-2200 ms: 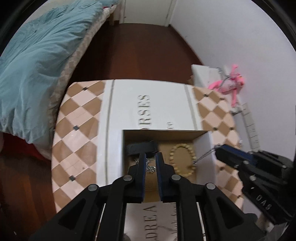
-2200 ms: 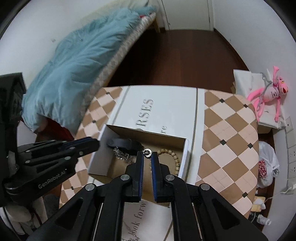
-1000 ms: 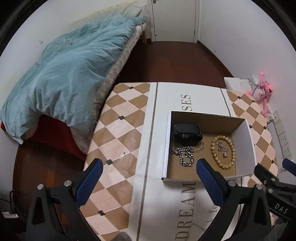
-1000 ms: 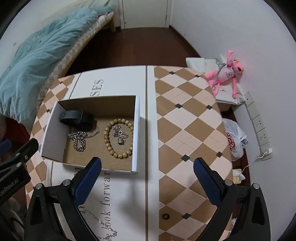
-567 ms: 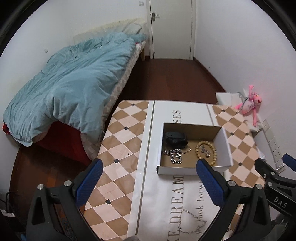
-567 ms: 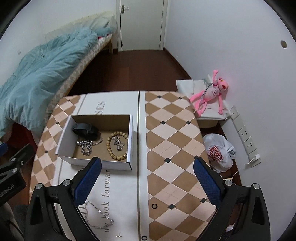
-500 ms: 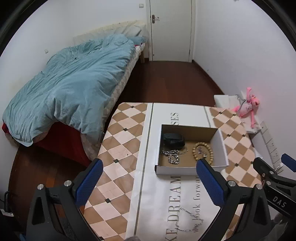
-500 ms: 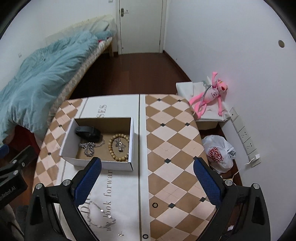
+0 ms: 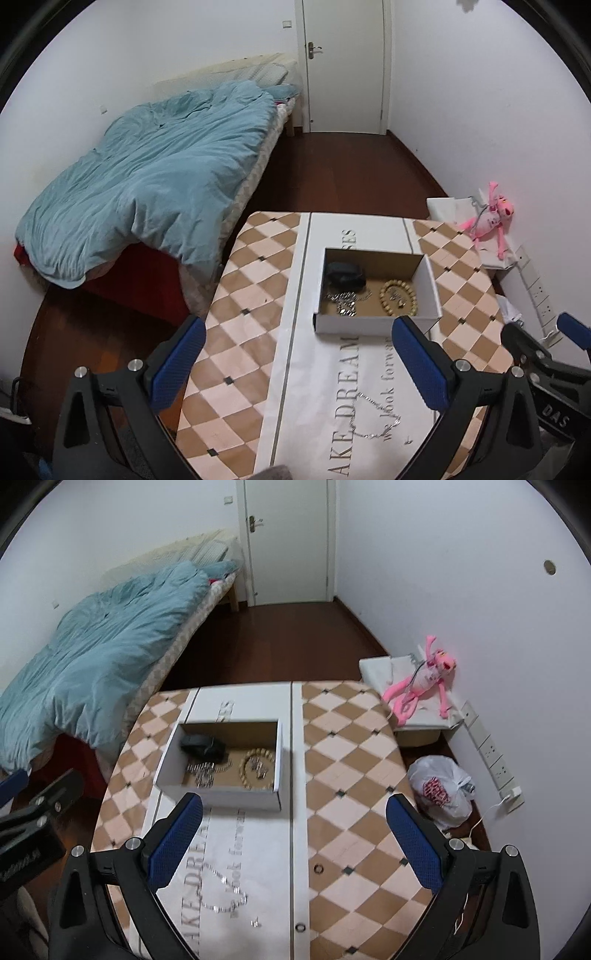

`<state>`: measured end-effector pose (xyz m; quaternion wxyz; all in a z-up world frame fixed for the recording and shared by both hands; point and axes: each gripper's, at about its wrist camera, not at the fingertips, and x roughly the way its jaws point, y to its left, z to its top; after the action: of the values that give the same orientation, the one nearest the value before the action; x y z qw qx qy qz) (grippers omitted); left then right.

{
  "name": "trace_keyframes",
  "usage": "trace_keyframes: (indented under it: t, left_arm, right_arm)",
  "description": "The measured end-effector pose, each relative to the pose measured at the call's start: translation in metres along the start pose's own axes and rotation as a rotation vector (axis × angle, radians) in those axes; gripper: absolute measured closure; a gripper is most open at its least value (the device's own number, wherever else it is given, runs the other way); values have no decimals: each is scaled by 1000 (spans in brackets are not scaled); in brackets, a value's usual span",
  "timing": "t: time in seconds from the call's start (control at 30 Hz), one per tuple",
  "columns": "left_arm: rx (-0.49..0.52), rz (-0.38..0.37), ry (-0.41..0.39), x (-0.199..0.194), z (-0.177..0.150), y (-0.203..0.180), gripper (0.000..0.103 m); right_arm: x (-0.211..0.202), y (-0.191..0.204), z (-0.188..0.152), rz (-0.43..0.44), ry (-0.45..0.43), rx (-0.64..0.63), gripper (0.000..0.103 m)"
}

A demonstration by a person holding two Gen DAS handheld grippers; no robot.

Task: Organize jewelry
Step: 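Lift both open tools out of the box back over the table, then grasp the gold earring stud with the left tool while the right grasps a black ring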

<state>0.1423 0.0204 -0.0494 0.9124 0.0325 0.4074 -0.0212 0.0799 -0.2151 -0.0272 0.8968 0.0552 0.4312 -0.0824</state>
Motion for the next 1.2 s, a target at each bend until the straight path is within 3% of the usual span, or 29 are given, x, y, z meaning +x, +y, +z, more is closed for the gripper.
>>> trace_keyframes:
  t: [0.3, 0.4, 0.53, 0.77, 0.9, 1.0, 1.03, 1.2]
  left_arm:
    - [-6, 35, 172, 46, -75, 2, 0]
    - [27, 46, 238, 62, -100, -4, 0]
    - [57, 53, 305, 76, -130, -13, 0]
    - [92, 48, 353, 87, -150, -24, 0]
    - [98, 41, 359, 88, -151, -25, 0]
    - [103, 32, 357, 89, -150, -27, 0]
    - [108, 30, 356, 88, -150, -29, 0]
    - [98, 0, 360, 89, -148, -34, 1]
  right_arm:
    - [56, -33, -90, -4, 220, 26, 3]
    - [76, -40, -119, 3, 286, 23, 20]
    - [95, -34, -148, 13, 345, -23, 24]
    - [108, -23, -170, 48, 359, -54, 45]
    - [108, -14, -172, 39, 323, -85, 55]
    - [108, -10, -168, 42, 304, -105, 75]
    - [108, -11, -166, 54, 301, -99, 91]
    - [105, -26, -162, 95, 293, -36, 90]
